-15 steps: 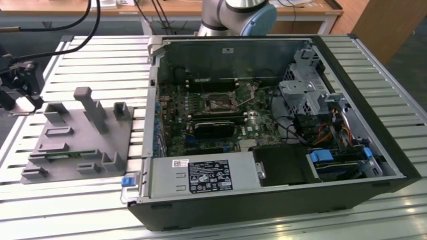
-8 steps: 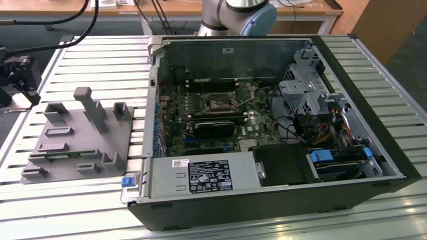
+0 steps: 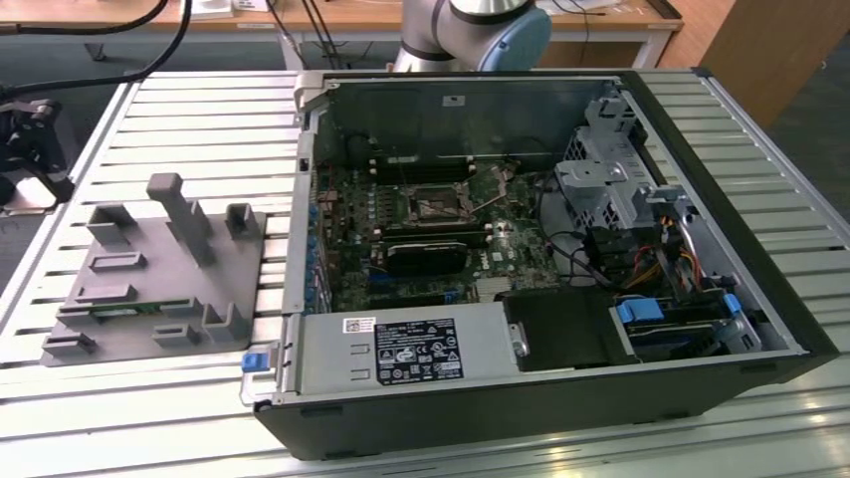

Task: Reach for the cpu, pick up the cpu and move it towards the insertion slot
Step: 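Pick up the cpu and move it towards the insertion slot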

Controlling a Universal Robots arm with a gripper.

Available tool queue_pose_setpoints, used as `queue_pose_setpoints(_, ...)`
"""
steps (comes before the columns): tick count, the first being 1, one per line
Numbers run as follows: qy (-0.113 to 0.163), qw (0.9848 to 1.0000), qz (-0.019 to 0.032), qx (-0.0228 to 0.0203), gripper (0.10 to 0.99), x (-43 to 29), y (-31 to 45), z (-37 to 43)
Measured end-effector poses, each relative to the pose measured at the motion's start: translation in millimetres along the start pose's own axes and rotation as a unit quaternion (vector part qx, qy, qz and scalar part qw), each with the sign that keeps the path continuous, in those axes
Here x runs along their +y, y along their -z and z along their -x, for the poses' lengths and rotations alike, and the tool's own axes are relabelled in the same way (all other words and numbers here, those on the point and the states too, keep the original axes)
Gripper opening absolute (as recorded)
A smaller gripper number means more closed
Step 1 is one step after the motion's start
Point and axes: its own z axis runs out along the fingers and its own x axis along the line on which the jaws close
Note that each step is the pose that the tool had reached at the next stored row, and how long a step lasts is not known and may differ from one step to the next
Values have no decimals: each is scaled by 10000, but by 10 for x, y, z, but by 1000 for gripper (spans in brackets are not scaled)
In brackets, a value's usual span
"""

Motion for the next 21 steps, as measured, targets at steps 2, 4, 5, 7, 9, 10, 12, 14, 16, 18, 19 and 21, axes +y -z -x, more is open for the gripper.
queue_pose_setpoints(2,0,10000,-1,0,541,1,28,0)
queue_pose_setpoints(4,0,10000,-1,0,541,3,56,-1)
queue_pose_setpoints(5,0,10000,-1,0,541,3,70,-1)
queue_pose_setpoints(7,0,10000,-1,0,541,5,96,-1)
queue_pose_setpoints(9,0,10000,-2,0,541,6,122,-1)
queue_pose_setpoints(10,0,10000,-2,0,541,7,137,-1)
queue_pose_setpoints(12,0,10000,-2,0,541,8,169,-1)
queue_pose_setpoints(14,0,10000,-2,0,541,9,200,-2)
queue_pose_setpoints(16,0,10000,-5,0,541,10,235,-2)
queue_pose_setpoints(18,-1,10000,-6,0,541,13,279,-3)
queue_pose_setpoints(19,0,10000,-7,0,541,14,301,-3)
queue_pose_setpoints(21,0,10000,-7,0,541,16,342,-3)
